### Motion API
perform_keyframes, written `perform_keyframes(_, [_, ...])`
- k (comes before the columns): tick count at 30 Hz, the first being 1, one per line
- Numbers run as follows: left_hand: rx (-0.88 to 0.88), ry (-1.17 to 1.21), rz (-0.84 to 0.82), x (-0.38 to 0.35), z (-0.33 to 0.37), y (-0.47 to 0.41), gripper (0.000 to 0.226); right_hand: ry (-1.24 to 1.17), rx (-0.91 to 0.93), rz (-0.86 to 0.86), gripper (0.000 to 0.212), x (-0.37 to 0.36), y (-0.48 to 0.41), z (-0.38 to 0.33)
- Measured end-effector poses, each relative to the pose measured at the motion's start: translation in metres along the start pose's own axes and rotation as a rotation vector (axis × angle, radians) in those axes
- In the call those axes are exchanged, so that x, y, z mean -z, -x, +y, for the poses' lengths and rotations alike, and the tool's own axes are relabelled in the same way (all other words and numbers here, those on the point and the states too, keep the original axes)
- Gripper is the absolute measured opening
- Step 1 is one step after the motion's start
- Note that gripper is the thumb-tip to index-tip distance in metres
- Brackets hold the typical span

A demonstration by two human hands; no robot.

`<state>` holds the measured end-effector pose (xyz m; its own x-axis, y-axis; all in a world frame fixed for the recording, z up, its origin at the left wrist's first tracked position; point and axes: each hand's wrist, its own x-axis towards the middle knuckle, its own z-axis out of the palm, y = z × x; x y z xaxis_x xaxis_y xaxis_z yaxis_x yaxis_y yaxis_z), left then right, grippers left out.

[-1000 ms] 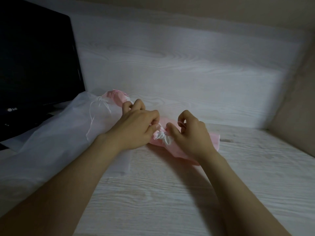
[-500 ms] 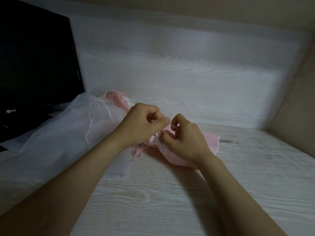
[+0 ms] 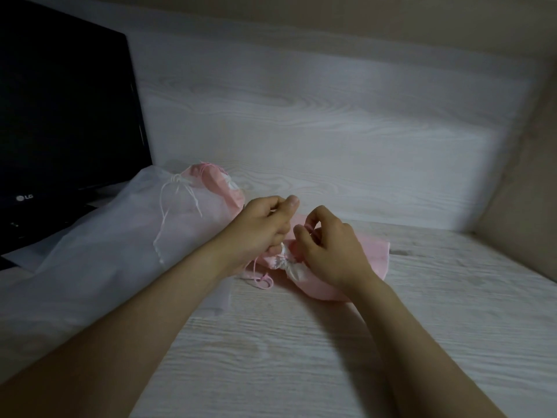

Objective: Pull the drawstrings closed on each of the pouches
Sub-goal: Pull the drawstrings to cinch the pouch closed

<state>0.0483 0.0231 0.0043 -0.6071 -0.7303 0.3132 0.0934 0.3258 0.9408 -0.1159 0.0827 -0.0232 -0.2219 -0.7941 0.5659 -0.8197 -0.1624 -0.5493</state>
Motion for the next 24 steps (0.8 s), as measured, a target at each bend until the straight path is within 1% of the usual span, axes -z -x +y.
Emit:
perform_keyframes(3, [-0.003,-0.05,-0.051,-0.002,0.0,0.002,0.044,-0.022,0.033,0.105,0.023,0.001,-0.002,-0.001])
perform_keyframes(6, [0.016,-0.119,-0.07,0.003,-0.005,-0.001,0.033,-0.025,0.043,0.238,0.02,0.008,-0.003,-0.003])
perform_keyframes(8, [0.067,-0.118,-0.069,0.005,-0.007,-0.003,0.024,-0.068,0.008,0.282,0.018,0.014,-0.004,-0.005])
perform_keyframes(11, [0.097,-0.144,-0.046,0.003,-0.011,-0.005,0.019,-0.205,-0.004,0.242,0.023,0.02,-0.003,-0.011])
perform_keyframes(13, [0.063,-0.224,-0.041,0.001,-0.011,-0.004,0.022,-0.364,0.018,0.166,0.026,0.021,-0.003,-0.017])
perform_keyframes(15, [0.021,-0.327,-0.081,0.001,-0.007,0.0,0.026,-0.491,-0.01,0.115,0.028,0.022,-0.004,-0.019])
perform_keyframes(18, [-0.001,-0.413,-0.17,0.004,-0.002,0.003,0.027,-0.619,-0.16,0.087,0.033,0.024,-0.005,-0.018])
perform_keyframes(21, [-0.014,-0.433,-0.216,0.01,-0.005,0.001,0.022,-0.853,-0.351,0.039,0.023,0.029,-0.007,-0.016])
perform_keyframes(22, [-0.019,-0.429,-0.231,0.011,-0.006,0.002,0.02,-0.947,-0.384,0.054,0.019,0.032,-0.009,-0.016])
perform_keyframes(24, [-0.012,-0.397,-0.255,0.011,-0.007,0.002,0.017,-1.129,-0.391,0.129,0.016,0.036,-0.013,-0.017])
